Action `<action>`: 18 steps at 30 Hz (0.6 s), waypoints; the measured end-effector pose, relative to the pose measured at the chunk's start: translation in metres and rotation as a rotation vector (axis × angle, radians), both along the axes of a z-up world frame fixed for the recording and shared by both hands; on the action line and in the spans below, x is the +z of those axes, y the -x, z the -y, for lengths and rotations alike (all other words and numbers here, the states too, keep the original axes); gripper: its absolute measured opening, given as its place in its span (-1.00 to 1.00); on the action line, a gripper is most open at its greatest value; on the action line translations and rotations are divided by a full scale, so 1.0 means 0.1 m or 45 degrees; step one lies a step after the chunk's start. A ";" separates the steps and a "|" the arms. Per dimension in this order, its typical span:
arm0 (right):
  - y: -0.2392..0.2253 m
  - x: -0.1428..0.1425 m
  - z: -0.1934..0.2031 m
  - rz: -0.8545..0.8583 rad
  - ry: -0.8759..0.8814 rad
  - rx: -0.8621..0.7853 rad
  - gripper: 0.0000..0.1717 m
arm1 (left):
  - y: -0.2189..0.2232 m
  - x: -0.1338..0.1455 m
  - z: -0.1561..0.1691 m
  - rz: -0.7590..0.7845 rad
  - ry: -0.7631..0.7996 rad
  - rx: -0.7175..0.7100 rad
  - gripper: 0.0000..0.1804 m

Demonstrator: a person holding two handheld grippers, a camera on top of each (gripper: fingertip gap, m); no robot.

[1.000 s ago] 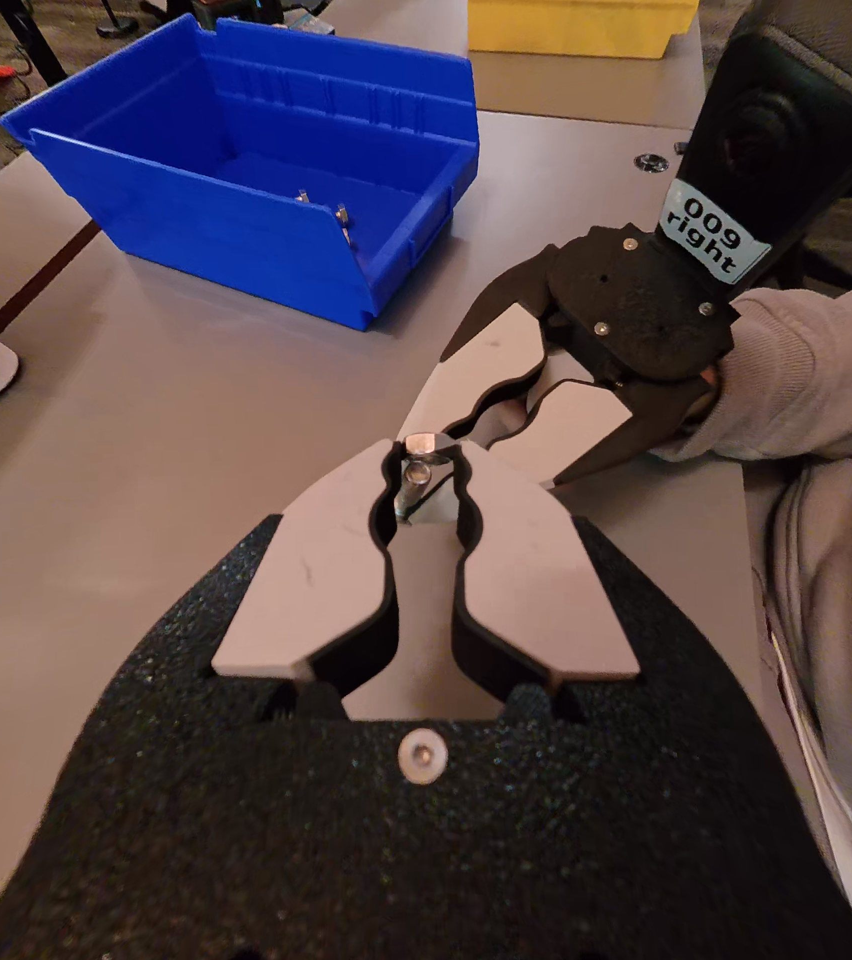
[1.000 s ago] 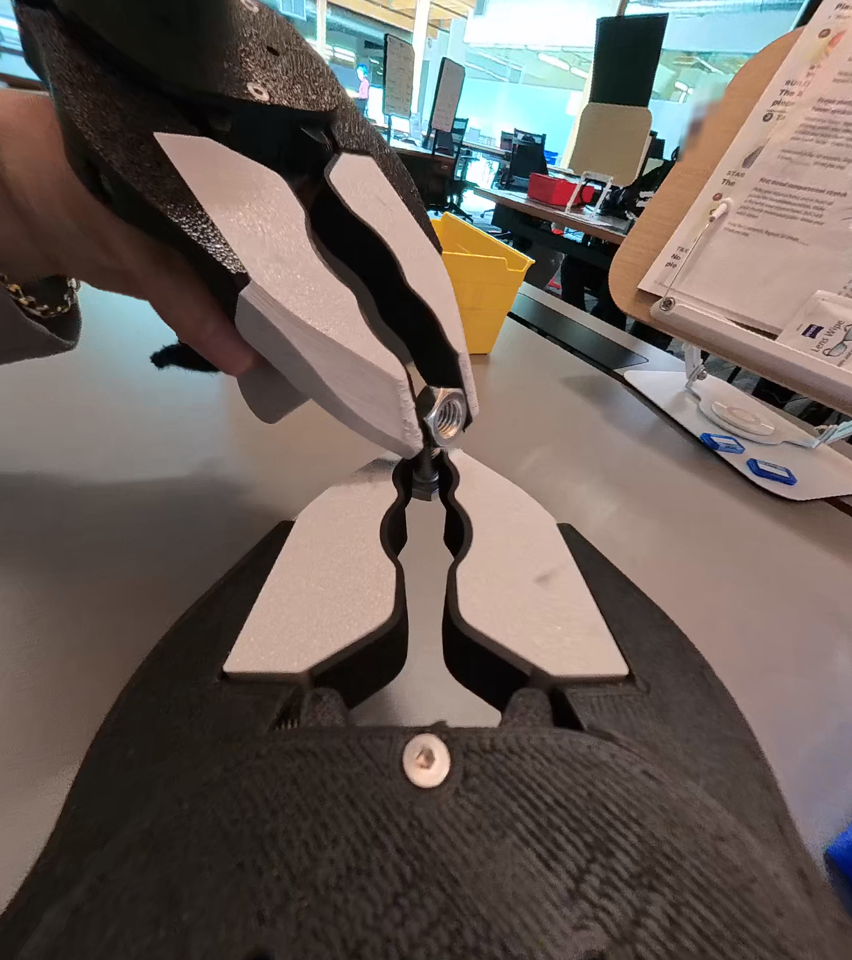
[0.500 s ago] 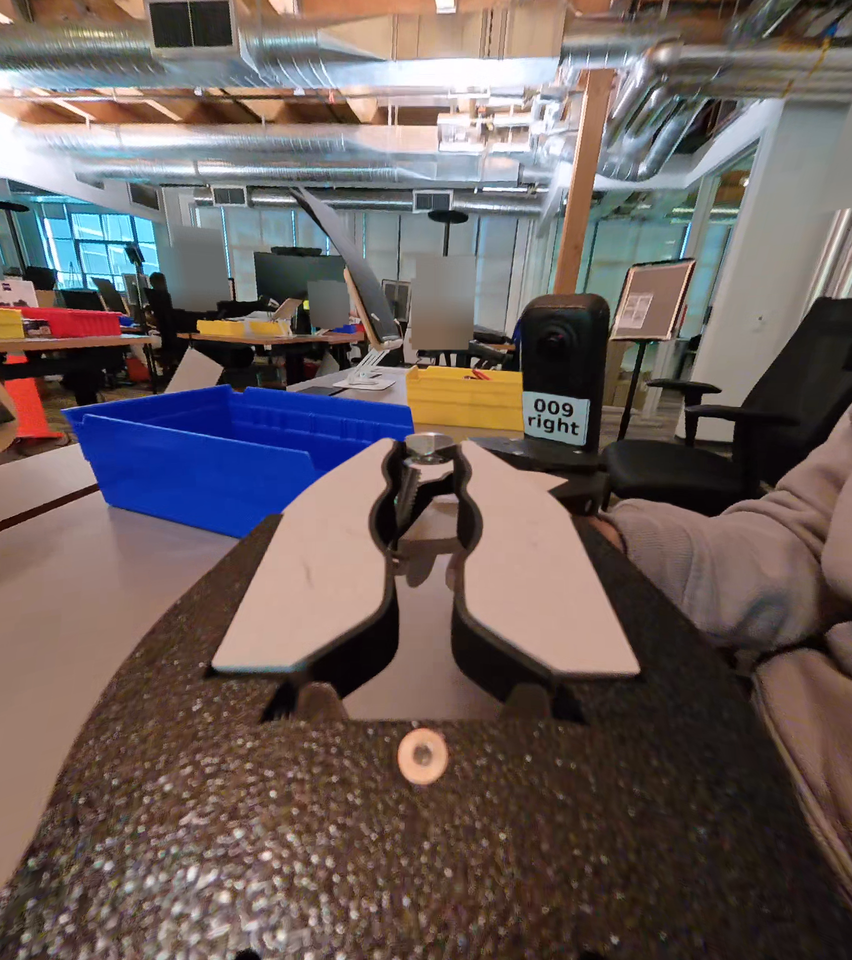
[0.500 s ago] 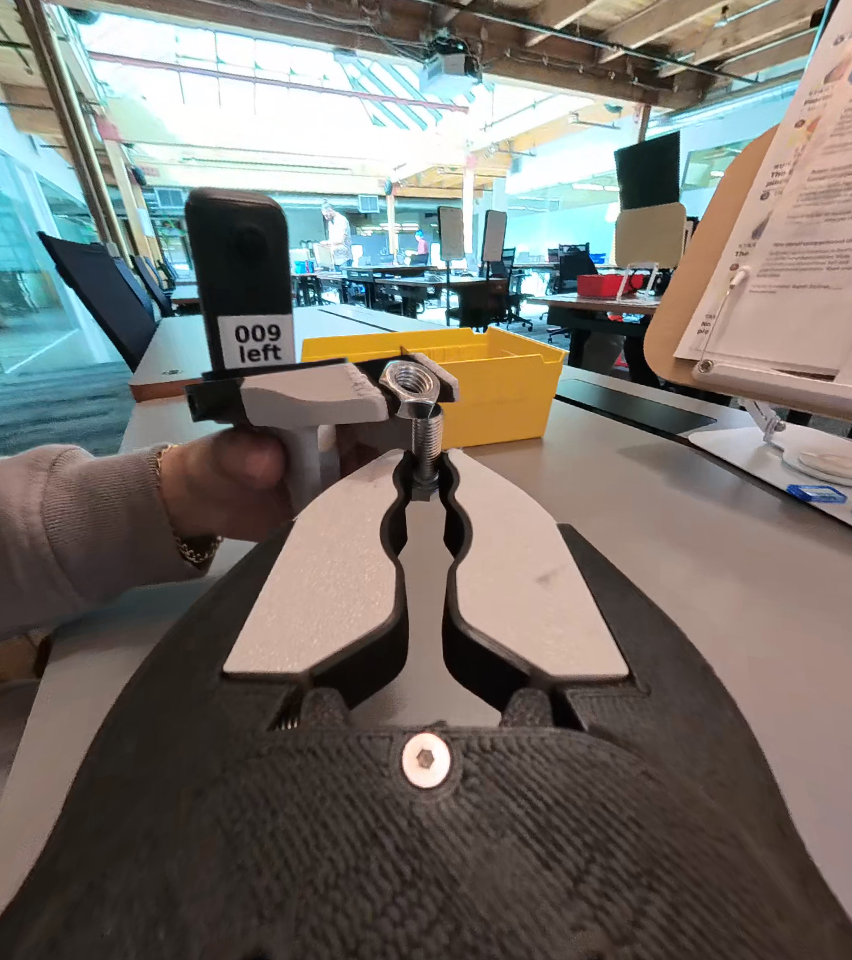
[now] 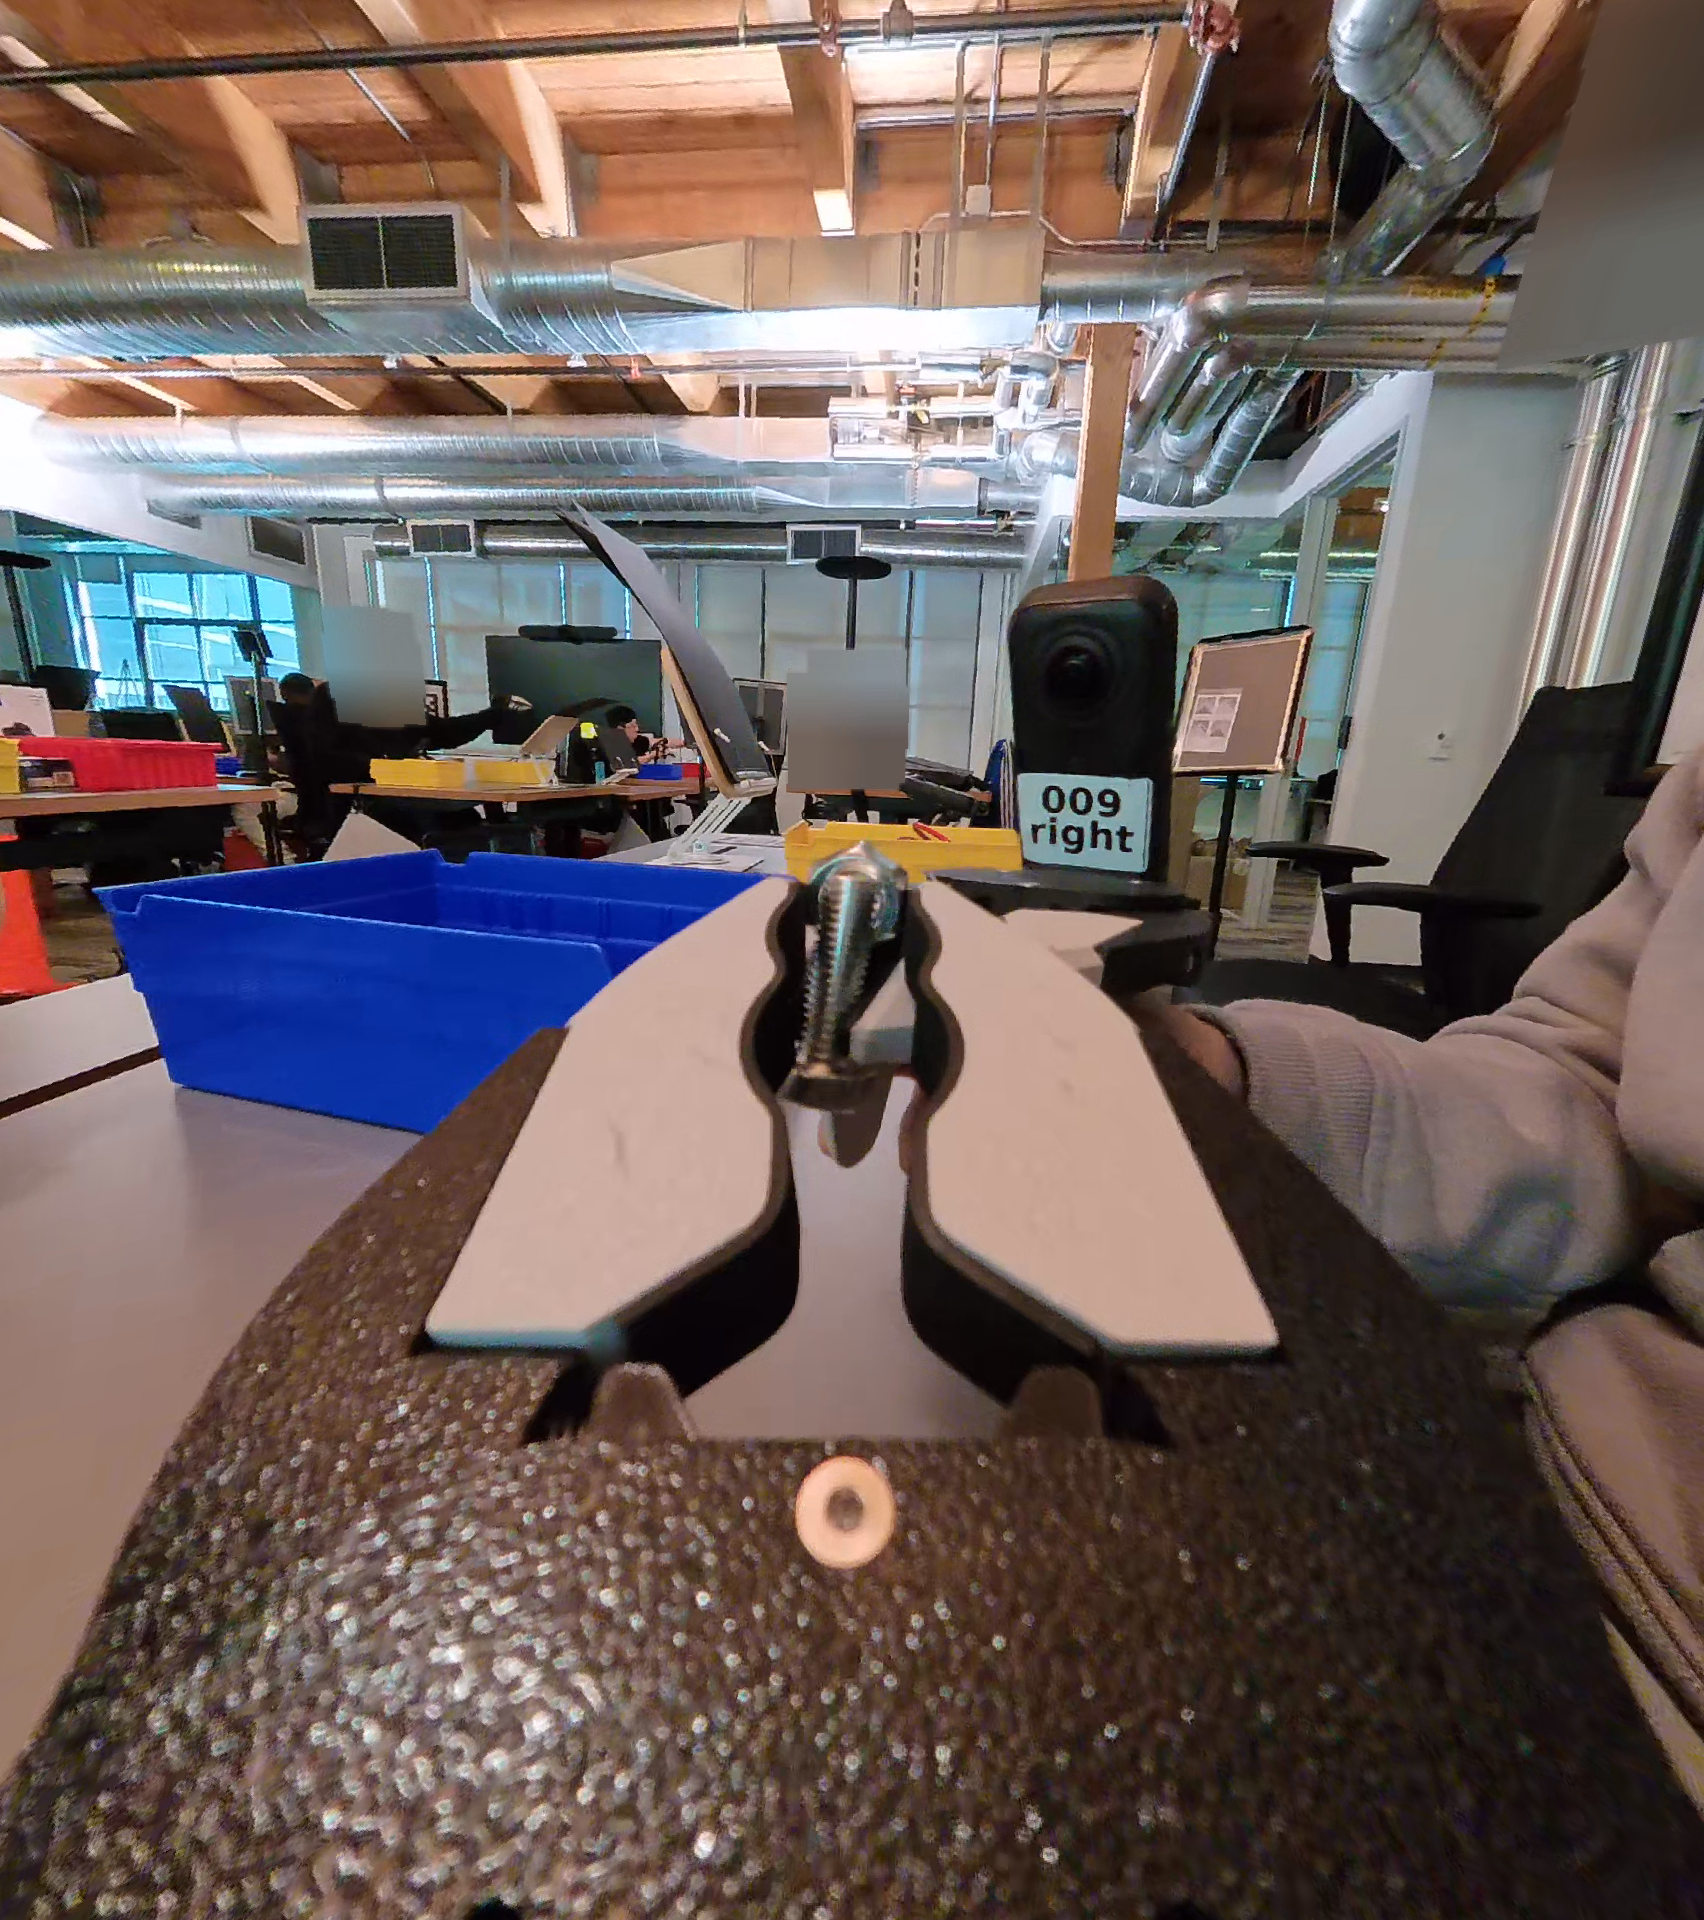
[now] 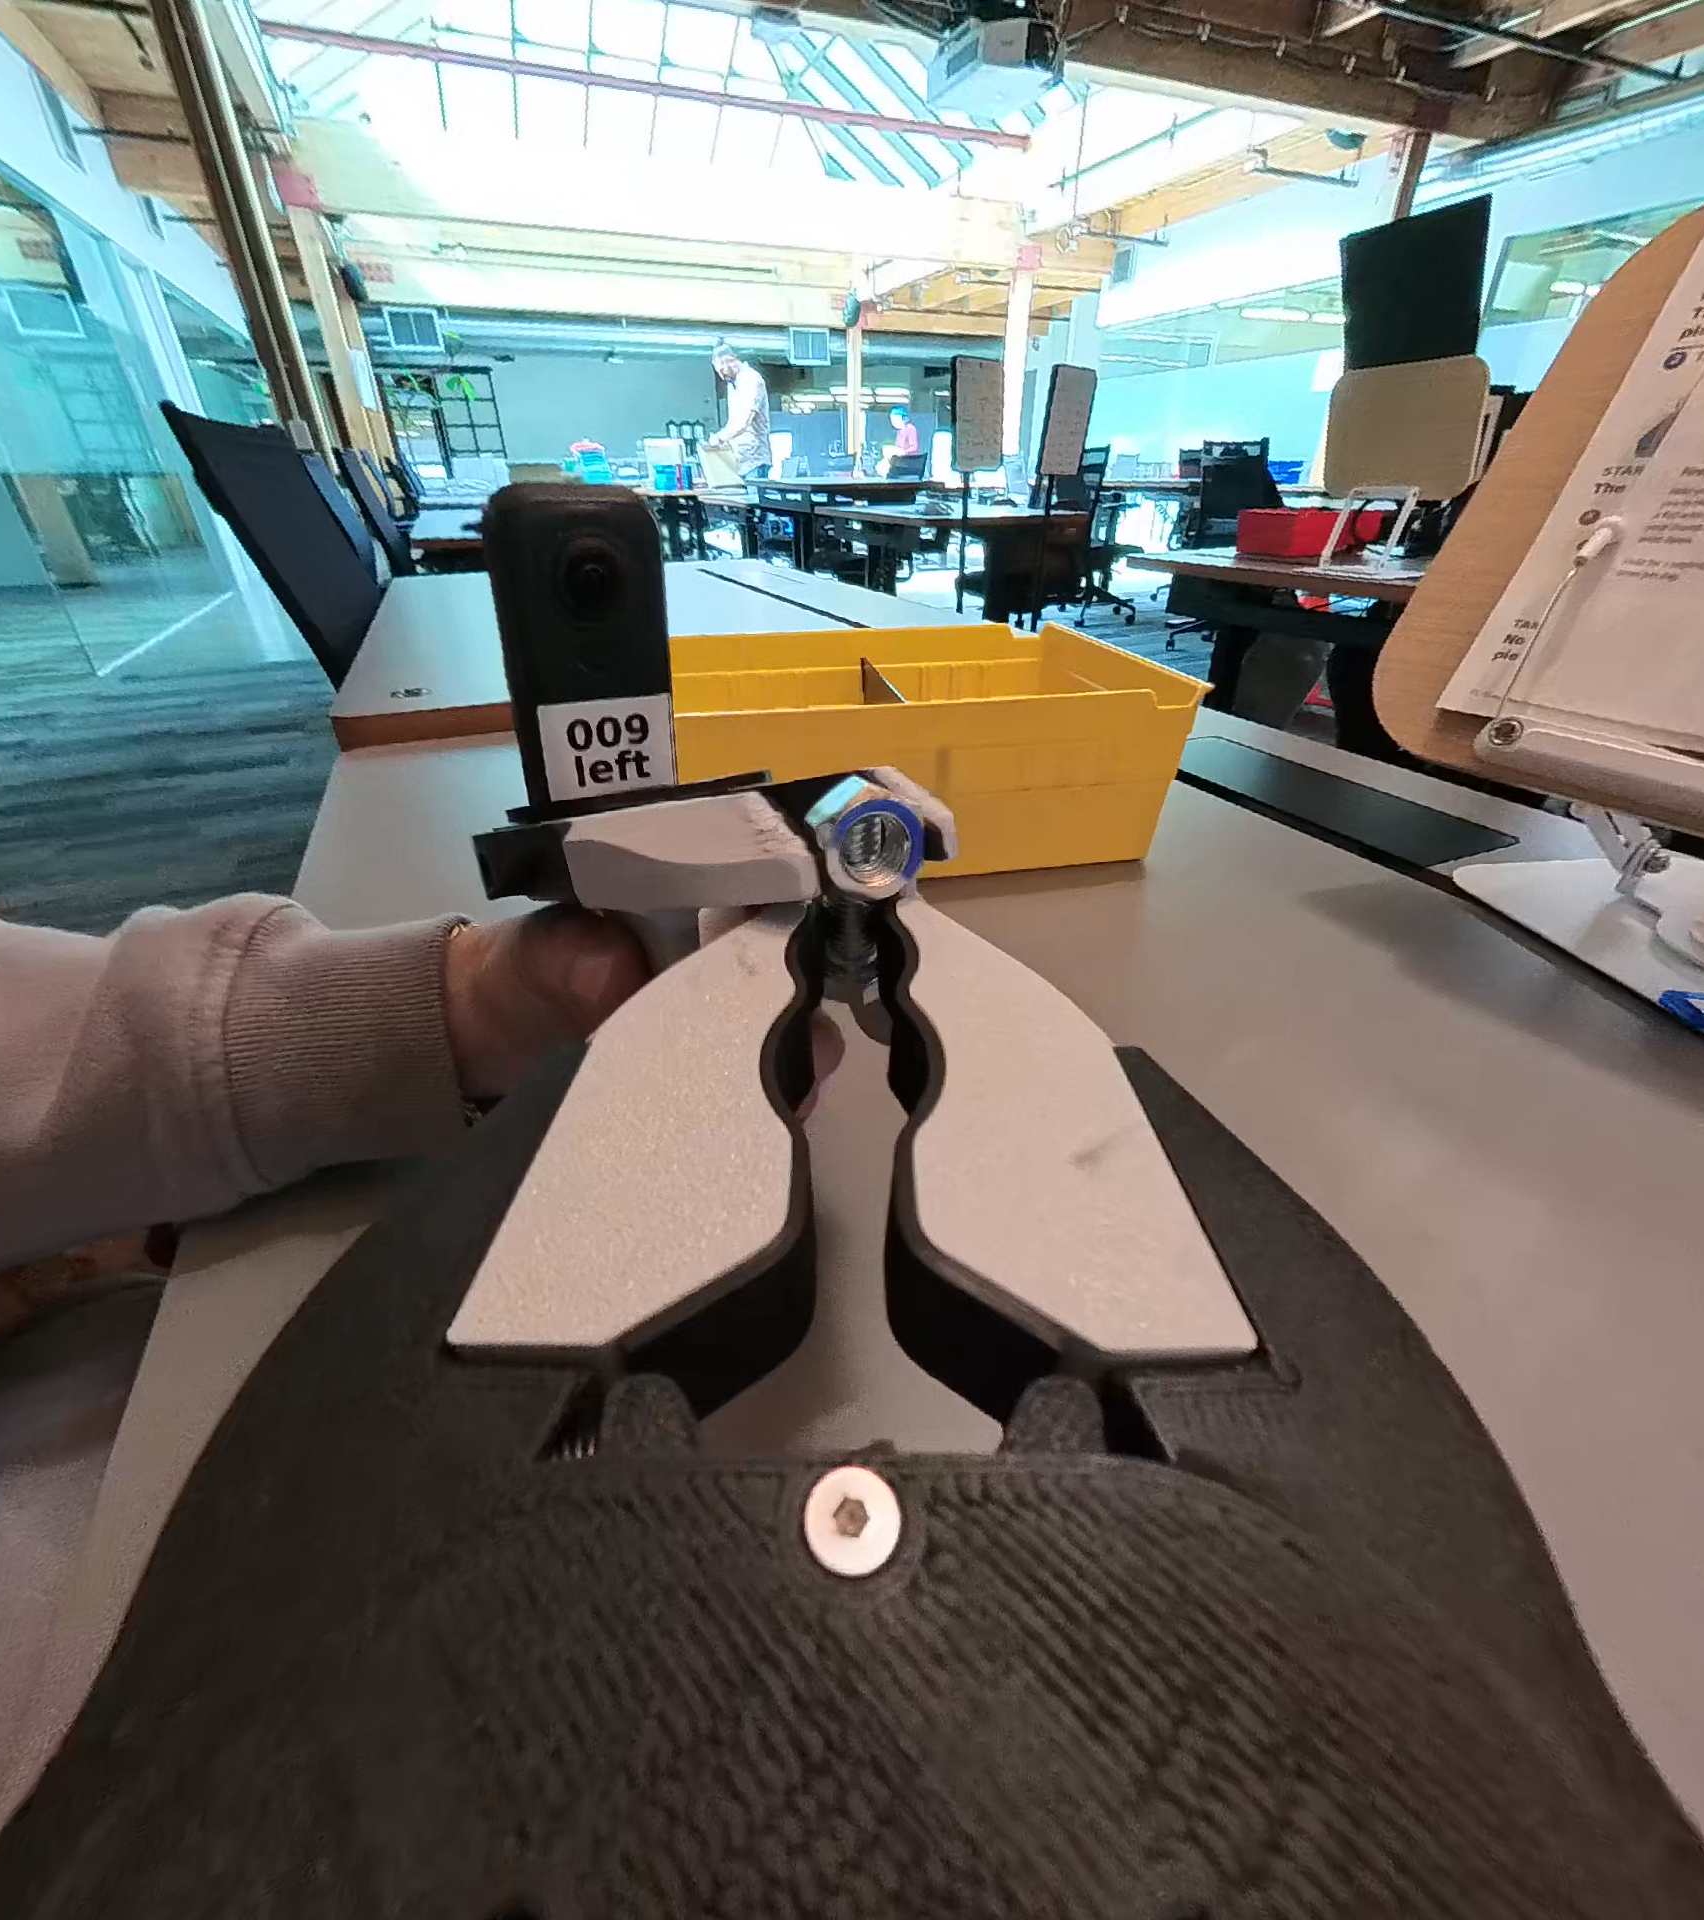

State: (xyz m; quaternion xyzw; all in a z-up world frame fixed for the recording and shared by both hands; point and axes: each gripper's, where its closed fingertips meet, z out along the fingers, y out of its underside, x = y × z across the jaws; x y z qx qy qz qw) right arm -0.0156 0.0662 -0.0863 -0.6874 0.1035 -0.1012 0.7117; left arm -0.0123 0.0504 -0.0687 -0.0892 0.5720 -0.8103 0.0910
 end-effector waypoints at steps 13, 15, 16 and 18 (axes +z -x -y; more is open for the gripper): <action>-0.28 -0.23 0.17 0.103 0.231 -0.205 -0.89 | -0.27 -0.07 -0.23 -0.142 -0.750 0.264 -0.81; -0.30 -0.23 0.16 0.115 0.247 -0.231 -0.89 | -0.25 -0.18 -0.24 -0.150 -1.023 0.290 -0.81; -0.29 -0.24 0.14 0.129 0.262 -0.236 -0.89 | -0.24 -0.21 -0.22 -0.152 -1.115 0.296 -0.81; -0.29 -0.29 0.11 0.173 0.318 -0.254 -0.89 | -0.21 -0.23 -0.17 -0.163 -1.221 0.288 -0.81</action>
